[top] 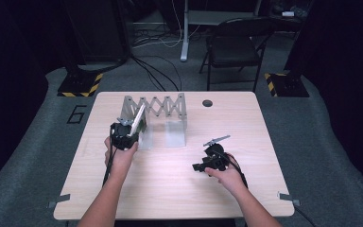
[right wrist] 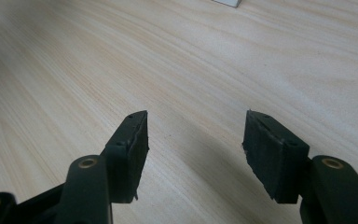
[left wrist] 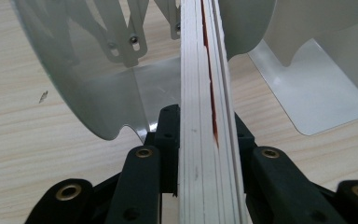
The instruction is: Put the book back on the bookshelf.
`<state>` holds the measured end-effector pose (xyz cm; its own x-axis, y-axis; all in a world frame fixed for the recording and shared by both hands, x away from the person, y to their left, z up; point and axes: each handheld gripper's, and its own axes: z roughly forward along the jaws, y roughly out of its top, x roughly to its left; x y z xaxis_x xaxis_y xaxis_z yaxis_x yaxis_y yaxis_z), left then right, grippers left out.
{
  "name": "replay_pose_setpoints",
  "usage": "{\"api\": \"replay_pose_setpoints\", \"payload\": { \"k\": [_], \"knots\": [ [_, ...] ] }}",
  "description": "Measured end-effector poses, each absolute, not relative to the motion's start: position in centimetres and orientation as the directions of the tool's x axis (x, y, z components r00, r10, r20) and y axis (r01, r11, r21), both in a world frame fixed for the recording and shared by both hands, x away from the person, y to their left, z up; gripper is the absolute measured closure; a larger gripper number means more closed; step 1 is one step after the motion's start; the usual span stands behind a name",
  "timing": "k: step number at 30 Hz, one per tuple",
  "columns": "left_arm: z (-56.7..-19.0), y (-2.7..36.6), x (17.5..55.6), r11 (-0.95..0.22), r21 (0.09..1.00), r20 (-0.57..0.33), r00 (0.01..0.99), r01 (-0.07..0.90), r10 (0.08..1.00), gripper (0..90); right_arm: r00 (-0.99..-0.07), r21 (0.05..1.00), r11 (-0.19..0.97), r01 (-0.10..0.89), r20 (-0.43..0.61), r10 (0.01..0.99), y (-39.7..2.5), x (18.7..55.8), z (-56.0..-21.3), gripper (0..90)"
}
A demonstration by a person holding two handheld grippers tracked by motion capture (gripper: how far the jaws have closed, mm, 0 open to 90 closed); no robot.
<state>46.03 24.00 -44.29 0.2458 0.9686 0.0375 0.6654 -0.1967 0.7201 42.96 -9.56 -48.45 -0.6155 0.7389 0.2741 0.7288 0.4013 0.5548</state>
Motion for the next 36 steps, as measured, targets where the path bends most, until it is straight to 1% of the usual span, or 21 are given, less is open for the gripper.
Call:
{"api": "replay_pose_setpoints", "payload": {
  "k": [10, 15, 22, 23, 32, 34, 35, 36],
  "knots": [
    [-44.2, 24.2, 46.0, -0.193, 0.716, 0.043, 0.233, 0.671, 0.971, 67.1, -0.615, 0.554, 0.402, 0.729, 0.273, 0.739, -9.5, 43.0, -48.5, 40.3],
    [-44.0, 24.2, 45.8, -0.194, 0.719, 0.044, 0.235, 0.667, 0.971, 66.0, -0.615, 0.554, 0.401, 0.73, 0.274, 0.739, -9.6, 43.0, -48.5, 40.3],
    [-43.4, 24.4, 45.2, -0.187, 0.739, 0.045, 0.229, 0.647, 0.972, 62.6, -0.626, 0.562, 0.409, 0.719, 0.269, 0.731, -9.8, 43.1, -48.6, 40.3],
    [-43.3, 24.4, 45.0, -0.186, 0.742, 0.043, 0.231, 0.645, 0.972, 62.6, -0.608, 0.552, 0.393, 0.735, 0.282, 0.742, -9.7, 43.0, -48.5, 40.3],
    [-42.0, 24.9, 43.8, -0.183, 0.769, 0.048, 0.231, 0.612, 0.972, 60.8, -0.602, 0.559, 0.382, 0.736, 0.283, 0.747, -10.0, 43.2, -48.5, 40.3],
    [-41.6, 25.0, 43.5, -0.18, 0.777, 0.046, 0.231, 0.603, 0.972, 60.4, -0.613, 0.562, 0.392, 0.728, 0.277, 0.74, -9.9, 43.3, -48.5, 40.3],
    [-41.4, 25.0, 43.3, -0.185, 0.777, 0.049, 0.235, 0.602, 0.971, 60.4, -0.601, 0.556, 0.383, 0.738, 0.284, 0.747, -9.7, 43.2, -48.4, 40.3],
    [-41.3, 25.0, 43.2, -0.184, 0.782, 0.051, 0.234, 0.596, 0.971, 60.4, -0.623, 0.564, 0.403, 0.721, 0.271, 0.734, -9.7, 43.3, -48.5, 40.3]
  ]
}}
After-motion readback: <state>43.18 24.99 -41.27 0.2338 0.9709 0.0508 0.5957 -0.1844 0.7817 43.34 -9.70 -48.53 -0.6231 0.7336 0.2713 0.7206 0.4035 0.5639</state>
